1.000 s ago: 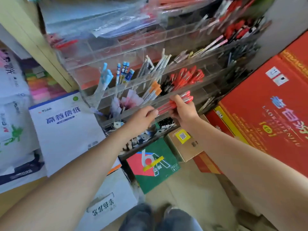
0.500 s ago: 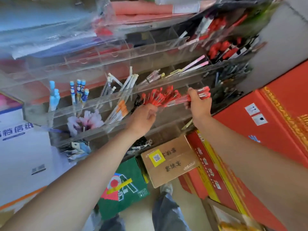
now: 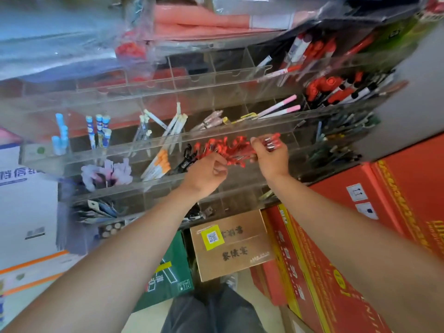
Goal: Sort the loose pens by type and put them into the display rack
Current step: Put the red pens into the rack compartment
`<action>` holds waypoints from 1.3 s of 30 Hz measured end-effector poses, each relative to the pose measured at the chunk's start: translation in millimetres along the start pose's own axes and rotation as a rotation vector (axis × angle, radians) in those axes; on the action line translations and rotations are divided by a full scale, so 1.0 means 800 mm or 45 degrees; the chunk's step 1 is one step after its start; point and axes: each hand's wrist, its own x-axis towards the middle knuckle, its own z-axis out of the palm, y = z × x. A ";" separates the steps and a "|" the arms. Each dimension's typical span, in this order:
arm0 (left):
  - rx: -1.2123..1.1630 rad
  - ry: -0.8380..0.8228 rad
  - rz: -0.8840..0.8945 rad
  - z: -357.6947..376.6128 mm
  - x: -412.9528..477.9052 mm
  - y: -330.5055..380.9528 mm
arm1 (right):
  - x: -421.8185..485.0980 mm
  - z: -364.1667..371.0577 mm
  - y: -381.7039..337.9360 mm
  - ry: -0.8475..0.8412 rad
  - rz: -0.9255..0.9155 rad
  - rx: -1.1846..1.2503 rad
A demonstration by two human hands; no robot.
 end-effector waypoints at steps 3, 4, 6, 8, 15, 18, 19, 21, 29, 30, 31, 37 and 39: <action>-0.009 0.033 0.036 0.002 0.003 -0.003 | 0.001 0.009 0.008 -0.034 -0.053 -0.101; -0.005 0.044 0.044 0.003 0.004 -0.004 | 0.000 0.011 0.010 -0.076 -0.052 -0.132; -0.038 0.057 0.057 0.005 0.003 -0.008 | 0.002 0.012 0.011 -0.125 -0.028 -0.143; -0.068 0.044 0.068 0.003 0.000 -0.009 | 0.005 0.008 0.007 -0.052 0.012 -0.088; -0.015 -0.100 0.089 -0.006 0.009 0.012 | 0.014 -0.037 -0.045 0.371 0.105 0.138; 0.000 -0.214 0.085 -0.004 0.012 0.024 | 0.023 -0.053 -0.055 0.474 0.077 0.115; -0.008 -0.210 0.085 -0.003 0.013 0.027 | 0.026 -0.055 -0.053 0.467 0.066 0.083; -0.032 -0.204 0.070 -0.003 0.013 0.030 | 0.034 -0.054 -0.041 0.414 0.062 -0.001; -0.065 -0.093 0.125 0.002 0.015 0.027 | 0.036 -0.023 -0.008 0.205 0.192 -0.078; -0.074 -0.078 0.132 0.003 0.015 0.027 | 0.036 -0.020 -0.006 0.180 0.216 -0.074; -0.085 -0.064 0.136 0.004 0.015 0.027 | 0.037 -0.016 -0.002 0.161 0.230 -0.098; -0.064 -0.028 0.173 0.006 0.017 0.023 | 0.042 -0.008 0.013 0.025 0.344 -0.064; -0.037 -0.009 0.194 0.006 0.017 0.022 | 0.042 -0.006 0.014 -0.005 0.377 -0.040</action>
